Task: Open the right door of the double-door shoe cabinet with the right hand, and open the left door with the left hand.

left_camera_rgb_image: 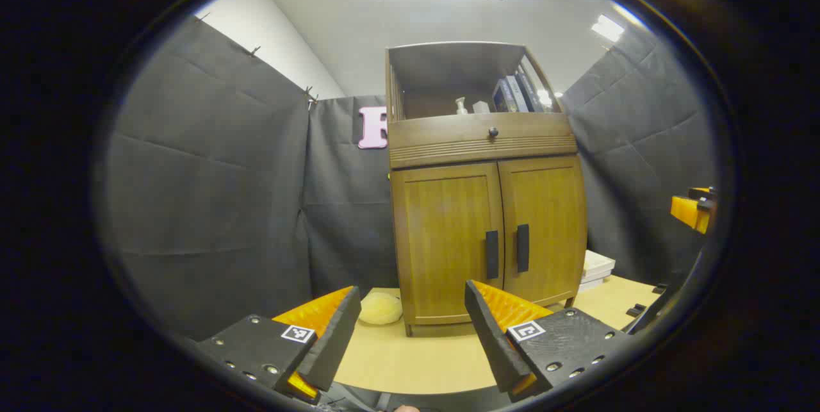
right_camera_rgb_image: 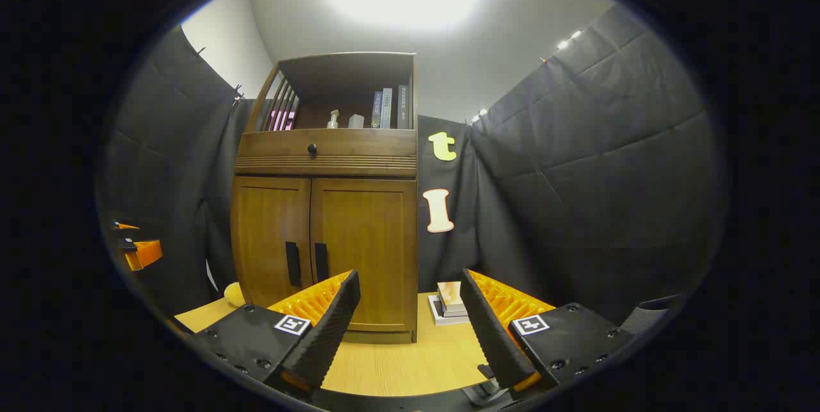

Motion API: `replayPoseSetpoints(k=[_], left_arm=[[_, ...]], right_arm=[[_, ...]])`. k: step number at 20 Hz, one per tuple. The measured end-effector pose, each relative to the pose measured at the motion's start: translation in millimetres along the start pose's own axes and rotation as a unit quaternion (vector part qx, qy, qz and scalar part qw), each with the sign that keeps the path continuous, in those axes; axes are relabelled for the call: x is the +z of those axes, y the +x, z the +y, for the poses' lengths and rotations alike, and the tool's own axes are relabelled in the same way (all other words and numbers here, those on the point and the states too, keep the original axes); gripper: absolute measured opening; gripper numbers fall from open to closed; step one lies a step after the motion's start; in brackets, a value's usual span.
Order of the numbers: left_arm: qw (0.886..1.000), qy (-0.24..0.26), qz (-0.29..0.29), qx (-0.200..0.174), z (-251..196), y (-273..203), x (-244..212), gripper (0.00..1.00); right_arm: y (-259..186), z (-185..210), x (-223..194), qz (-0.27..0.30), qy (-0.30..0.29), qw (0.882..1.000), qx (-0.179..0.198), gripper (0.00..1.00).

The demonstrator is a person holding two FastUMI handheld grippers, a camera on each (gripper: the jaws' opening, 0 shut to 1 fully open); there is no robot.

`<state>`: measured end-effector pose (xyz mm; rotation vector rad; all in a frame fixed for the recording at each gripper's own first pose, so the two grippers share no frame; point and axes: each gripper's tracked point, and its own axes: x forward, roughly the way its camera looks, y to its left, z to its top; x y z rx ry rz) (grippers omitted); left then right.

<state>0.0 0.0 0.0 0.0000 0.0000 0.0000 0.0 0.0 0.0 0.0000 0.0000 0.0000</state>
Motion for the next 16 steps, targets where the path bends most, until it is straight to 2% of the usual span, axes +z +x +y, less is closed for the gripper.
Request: replayPoseSetpoints(k=[16], left_arm=[[0.999, 0.006, -0.012, 0.029, 8, -17, 12, 0.95]], right_arm=[[3, -12, -2, 0.005, 0.004, 1.0, 0.004, 0.96]])
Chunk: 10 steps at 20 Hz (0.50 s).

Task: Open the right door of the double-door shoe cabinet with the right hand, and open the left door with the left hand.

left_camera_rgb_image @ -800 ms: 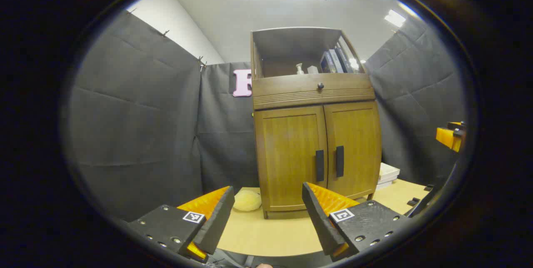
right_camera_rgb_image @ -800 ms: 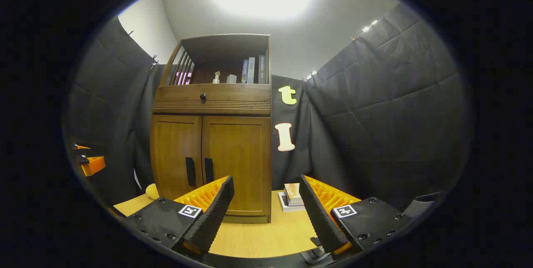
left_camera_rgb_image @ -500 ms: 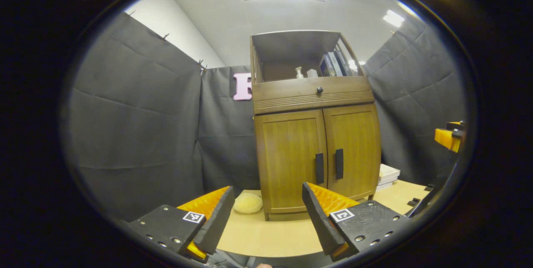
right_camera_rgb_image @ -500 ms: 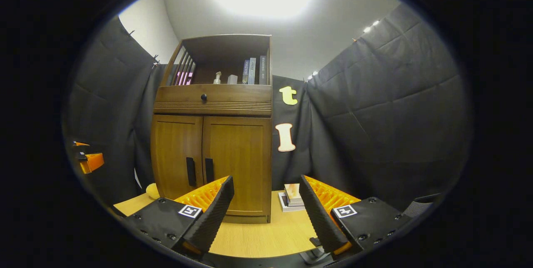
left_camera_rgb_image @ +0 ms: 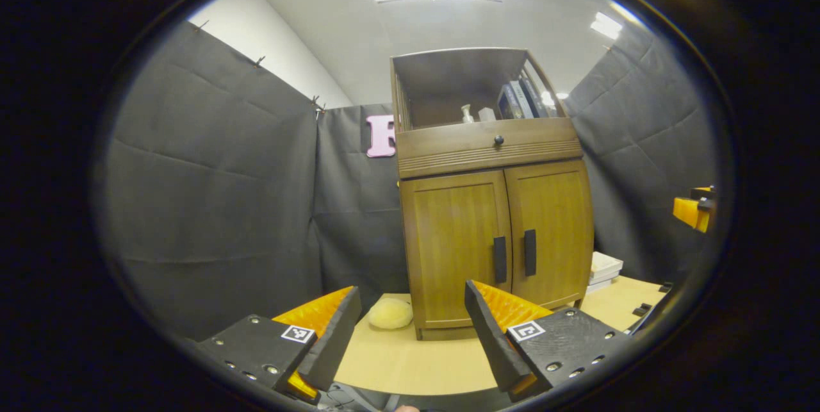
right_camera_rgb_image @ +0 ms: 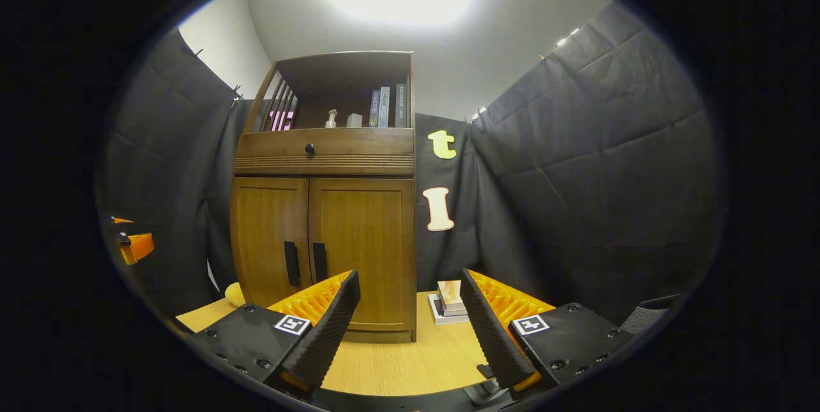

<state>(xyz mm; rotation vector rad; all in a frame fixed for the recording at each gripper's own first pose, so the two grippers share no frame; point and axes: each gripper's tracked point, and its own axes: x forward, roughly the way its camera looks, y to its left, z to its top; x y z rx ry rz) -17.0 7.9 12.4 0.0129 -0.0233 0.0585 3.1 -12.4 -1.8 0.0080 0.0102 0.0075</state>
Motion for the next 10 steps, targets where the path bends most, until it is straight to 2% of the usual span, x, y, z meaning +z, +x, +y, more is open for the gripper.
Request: replayPoseSetpoints(k=[5, 10], left_arm=[[1.0, 0.006, 0.003, 0.015, -1, -1, 2, 0.95], [0.999, 0.01, 0.004, 0.03, -11, -7, -1, 0.95]], right_arm=[[10, -6, -7, 0.003, 0.003, 1.0, 0.018, 0.99], [36, 5, -15, 0.009, 0.022, 0.998, 0.054, 0.99]])
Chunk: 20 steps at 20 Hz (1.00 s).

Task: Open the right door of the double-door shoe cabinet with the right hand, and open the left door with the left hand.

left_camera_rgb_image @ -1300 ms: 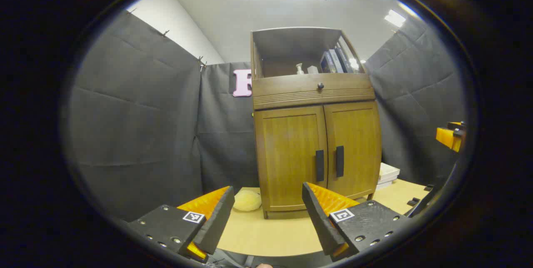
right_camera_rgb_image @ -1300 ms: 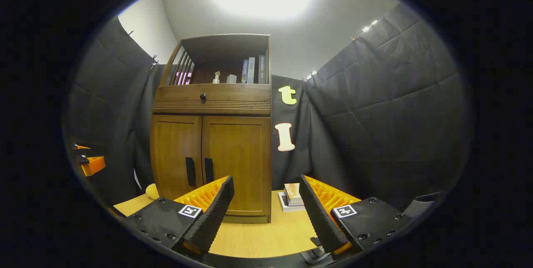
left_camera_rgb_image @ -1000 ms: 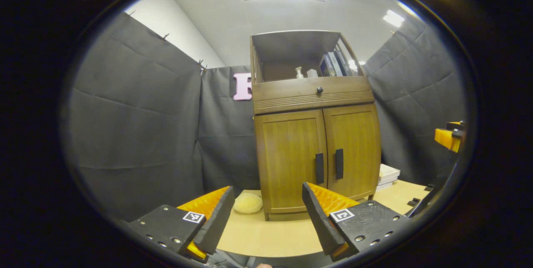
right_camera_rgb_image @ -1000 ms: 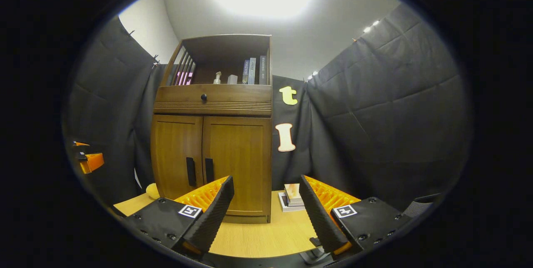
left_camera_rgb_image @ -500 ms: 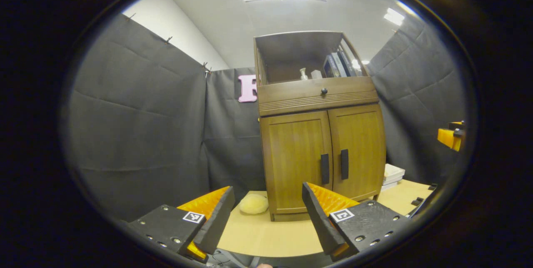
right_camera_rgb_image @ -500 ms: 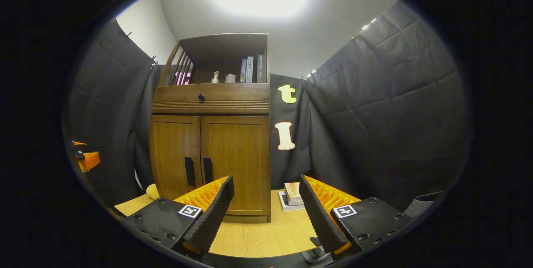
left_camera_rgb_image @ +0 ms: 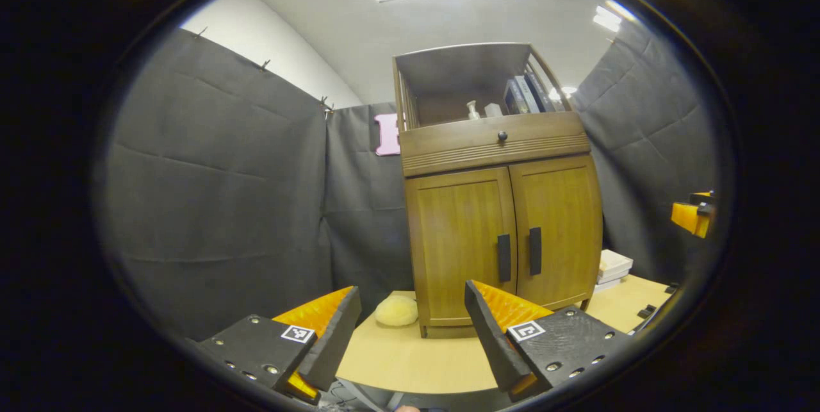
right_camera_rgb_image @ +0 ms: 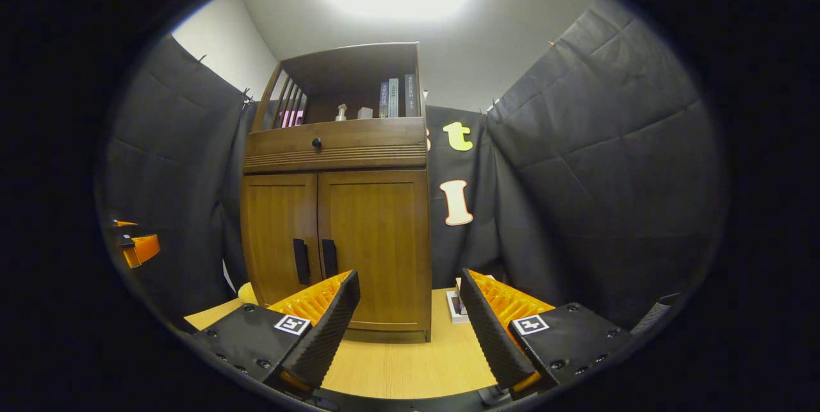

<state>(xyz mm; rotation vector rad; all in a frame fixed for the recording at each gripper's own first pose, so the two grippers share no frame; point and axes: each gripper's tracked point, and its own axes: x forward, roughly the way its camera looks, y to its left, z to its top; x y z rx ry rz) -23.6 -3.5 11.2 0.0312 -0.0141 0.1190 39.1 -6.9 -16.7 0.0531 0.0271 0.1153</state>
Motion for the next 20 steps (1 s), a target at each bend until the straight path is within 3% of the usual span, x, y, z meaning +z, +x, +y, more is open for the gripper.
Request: replayPoseSetpoints(k=[8, 14, 15, 16, 18, 20], left_arm=[[1.0, 0.016, -0.007, 0.006, -2, 17, 1, 0.95], [1.0, 0.012, -0.006, 0.024, 25, 35, -3, 0.95], [1.0, 0.012, -0.005, 0.027, 27, 36, -5, 0.95], [0.999, 0.012, -0.005, 0.029, 33, 38, -6, 0.95], [0.999, 0.014, -0.004, 0.034, 44, 48, -7, 0.95], [0.999, 0.013, -0.005, 0.036, 52, 56, -10, 0.95]], right_arm=[[85, 50, -5, -0.011, 0.007, 0.999, 0.035, 0.96], [145, 98, -7, -0.019, 0.001, 0.998, 0.056, 0.96], [152, 105, -11, -0.017, 0.0, 0.998, 0.059, 0.92], [160, 112, -14, -0.016, 0.001, 0.998, 0.061, 0.96], [175, 127, -19, -0.014, 0.0, 0.998, 0.064, 0.92], [191, 138, -28, -0.008, -0.003, 0.998, 0.065, 0.96]])
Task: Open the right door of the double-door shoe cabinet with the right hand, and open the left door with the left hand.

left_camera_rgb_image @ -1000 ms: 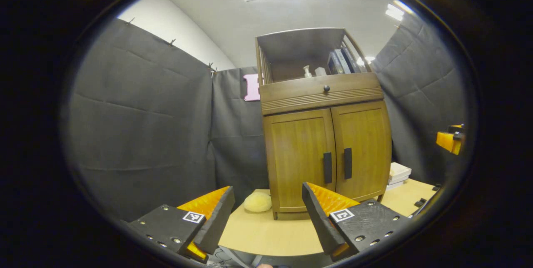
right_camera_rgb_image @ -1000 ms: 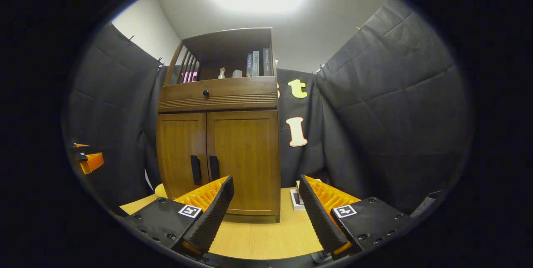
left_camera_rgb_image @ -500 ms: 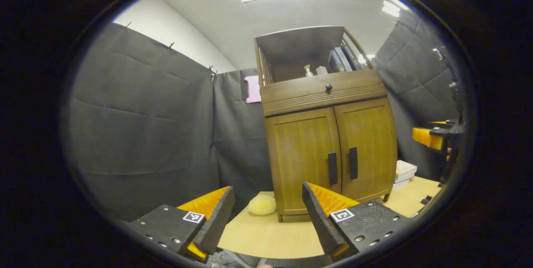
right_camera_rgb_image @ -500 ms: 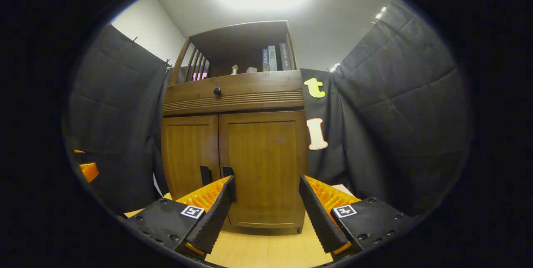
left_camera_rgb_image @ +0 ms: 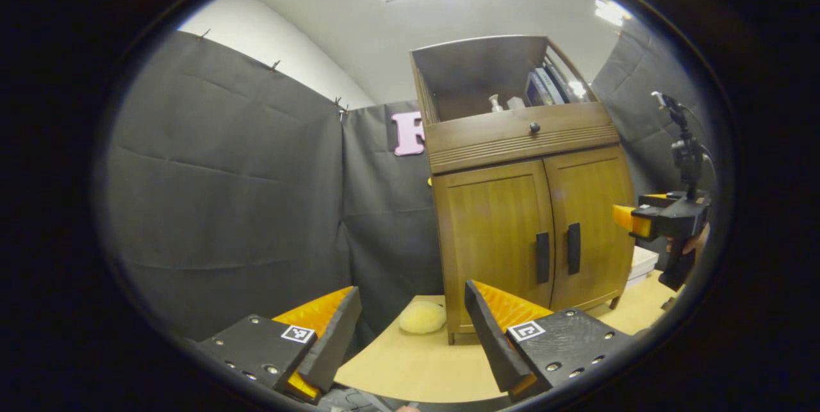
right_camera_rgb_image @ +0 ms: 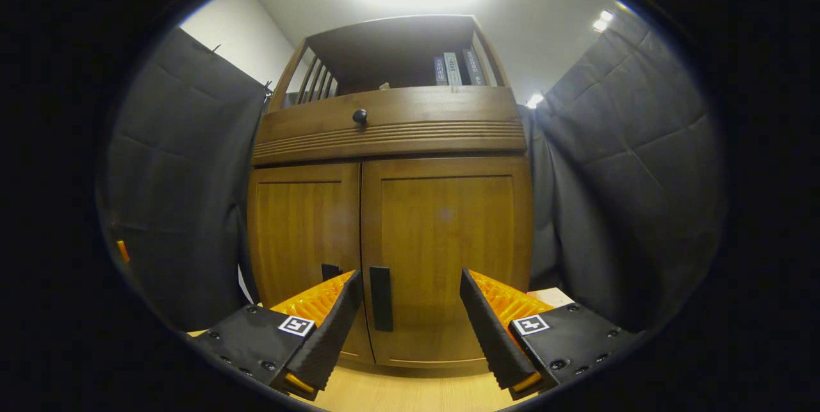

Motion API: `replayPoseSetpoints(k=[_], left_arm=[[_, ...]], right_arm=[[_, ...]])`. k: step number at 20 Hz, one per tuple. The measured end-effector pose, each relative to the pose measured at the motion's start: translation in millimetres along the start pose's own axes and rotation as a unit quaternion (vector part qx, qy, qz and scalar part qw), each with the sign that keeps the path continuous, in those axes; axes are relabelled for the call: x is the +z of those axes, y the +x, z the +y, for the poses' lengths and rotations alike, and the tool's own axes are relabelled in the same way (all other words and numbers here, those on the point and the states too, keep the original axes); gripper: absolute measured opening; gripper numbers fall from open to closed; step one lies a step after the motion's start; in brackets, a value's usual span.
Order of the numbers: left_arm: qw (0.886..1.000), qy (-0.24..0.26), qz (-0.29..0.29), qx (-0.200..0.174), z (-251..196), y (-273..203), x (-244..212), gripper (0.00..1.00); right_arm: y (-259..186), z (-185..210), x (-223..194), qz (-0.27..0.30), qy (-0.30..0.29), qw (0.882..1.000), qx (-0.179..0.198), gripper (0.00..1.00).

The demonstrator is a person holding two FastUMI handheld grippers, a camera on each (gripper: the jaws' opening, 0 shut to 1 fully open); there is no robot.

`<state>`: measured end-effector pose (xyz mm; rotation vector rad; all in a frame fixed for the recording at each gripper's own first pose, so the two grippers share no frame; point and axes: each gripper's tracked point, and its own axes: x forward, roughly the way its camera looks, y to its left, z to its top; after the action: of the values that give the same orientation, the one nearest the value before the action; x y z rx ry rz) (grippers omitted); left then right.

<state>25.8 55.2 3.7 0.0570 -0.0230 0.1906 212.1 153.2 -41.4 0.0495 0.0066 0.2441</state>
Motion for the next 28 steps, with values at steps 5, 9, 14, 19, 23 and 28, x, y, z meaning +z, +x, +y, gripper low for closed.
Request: replayPoseSetpoints(k=[5, 9, 14, 19, 23, 28], left_arm=[[1.0, -0.006, 0.003, 0.006, 22, 21, -10, 0.95], [1.0, -0.002, 0.007, 0.011, 32, 41, -20, 0.95], [1.0, 0.003, 0.013, 0.016, 42, 55, -34, 0.95], [1.0, 0.002, 0.022, 0.022, 43, 56, -33, 0.95], [0.999, 0.001, 0.029, 0.025, 43, 59, -36, 0.95], [0.999, -0.003, 0.032, 0.025, 43, 58, -35, 0.95]], right_arm=[[41, 15, -24, 0.014, -0.003, 1.0, -0.002, 0.92], [67, 22, -51, 0.026, 0.002, 1.0, -0.009, 0.92], [105, 26, -75, 0.043, 0.007, 0.999, -0.019, 0.96], [134, 32, -92, 0.073, 0.014, 0.997, -0.015, 0.85], [141, 34, -107, 0.087, 0.028, 0.996, -0.017, 0.68], [141, 38, -110, 0.094, 0.023, 0.995, -0.004, 0.32]])
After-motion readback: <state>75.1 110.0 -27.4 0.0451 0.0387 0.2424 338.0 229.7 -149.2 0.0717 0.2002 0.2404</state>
